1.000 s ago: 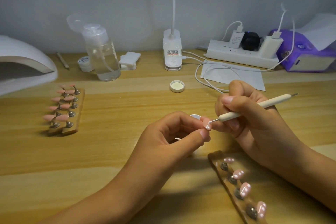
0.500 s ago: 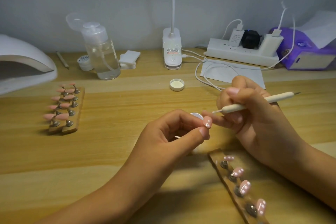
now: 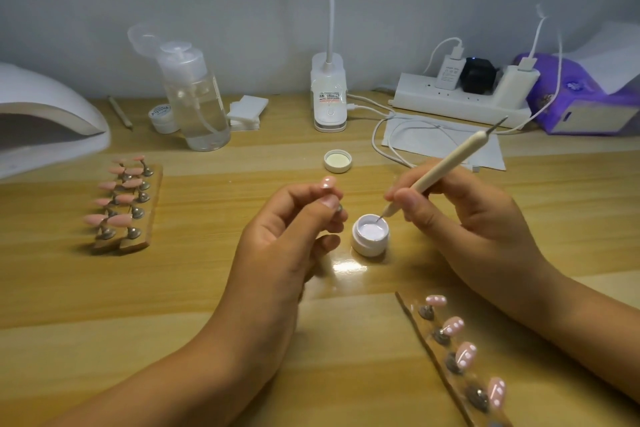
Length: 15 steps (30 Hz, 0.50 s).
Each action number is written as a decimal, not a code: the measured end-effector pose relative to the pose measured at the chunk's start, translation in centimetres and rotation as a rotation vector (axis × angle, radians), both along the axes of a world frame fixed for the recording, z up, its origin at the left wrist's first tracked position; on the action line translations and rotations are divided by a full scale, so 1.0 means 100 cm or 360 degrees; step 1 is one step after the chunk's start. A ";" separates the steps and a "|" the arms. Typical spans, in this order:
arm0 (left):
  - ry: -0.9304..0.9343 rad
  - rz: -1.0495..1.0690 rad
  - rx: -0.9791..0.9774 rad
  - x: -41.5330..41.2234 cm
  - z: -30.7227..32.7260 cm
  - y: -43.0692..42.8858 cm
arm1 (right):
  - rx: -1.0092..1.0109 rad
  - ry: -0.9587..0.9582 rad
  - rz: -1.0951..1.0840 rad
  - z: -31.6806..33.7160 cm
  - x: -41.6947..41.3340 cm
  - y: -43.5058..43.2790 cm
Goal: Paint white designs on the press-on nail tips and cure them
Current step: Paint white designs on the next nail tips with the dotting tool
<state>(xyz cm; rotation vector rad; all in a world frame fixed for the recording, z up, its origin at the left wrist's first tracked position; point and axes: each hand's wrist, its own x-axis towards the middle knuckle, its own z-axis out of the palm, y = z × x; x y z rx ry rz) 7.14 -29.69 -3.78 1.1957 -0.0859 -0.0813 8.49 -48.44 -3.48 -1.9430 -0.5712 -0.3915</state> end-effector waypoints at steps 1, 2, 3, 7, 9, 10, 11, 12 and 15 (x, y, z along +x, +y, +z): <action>0.0000 -0.0004 0.0005 0.000 0.000 0.000 | -0.0063 -0.0028 0.0011 -0.001 0.001 0.001; -0.0001 -0.0010 0.0012 0.000 0.000 0.000 | -0.0107 -0.0050 0.0018 -0.001 0.001 0.001; -0.0002 -0.0018 0.0019 0.000 0.000 0.000 | -0.0139 -0.0066 0.0023 -0.001 0.002 0.001; -0.0031 -0.0060 0.0060 0.000 -0.001 0.000 | -0.0219 -0.0054 0.0031 -0.004 0.004 0.000; -0.0045 -0.0083 0.0080 0.000 -0.001 0.000 | -0.0235 -0.0028 0.0042 -0.004 0.005 0.000; -0.0048 -0.0087 0.0083 0.000 -0.002 0.000 | -0.0237 -0.0020 0.0046 -0.003 0.005 0.000; -0.0048 -0.0084 0.0083 0.000 -0.002 0.000 | -0.0235 -0.0013 0.0045 -0.003 0.004 0.000; -0.0049 -0.0079 0.0083 0.000 -0.003 0.000 | -0.0228 -0.0006 0.0042 -0.003 0.004 0.001; -0.0059 -0.0077 0.0092 0.001 -0.004 0.000 | -0.0173 0.0050 0.0033 -0.003 0.003 0.000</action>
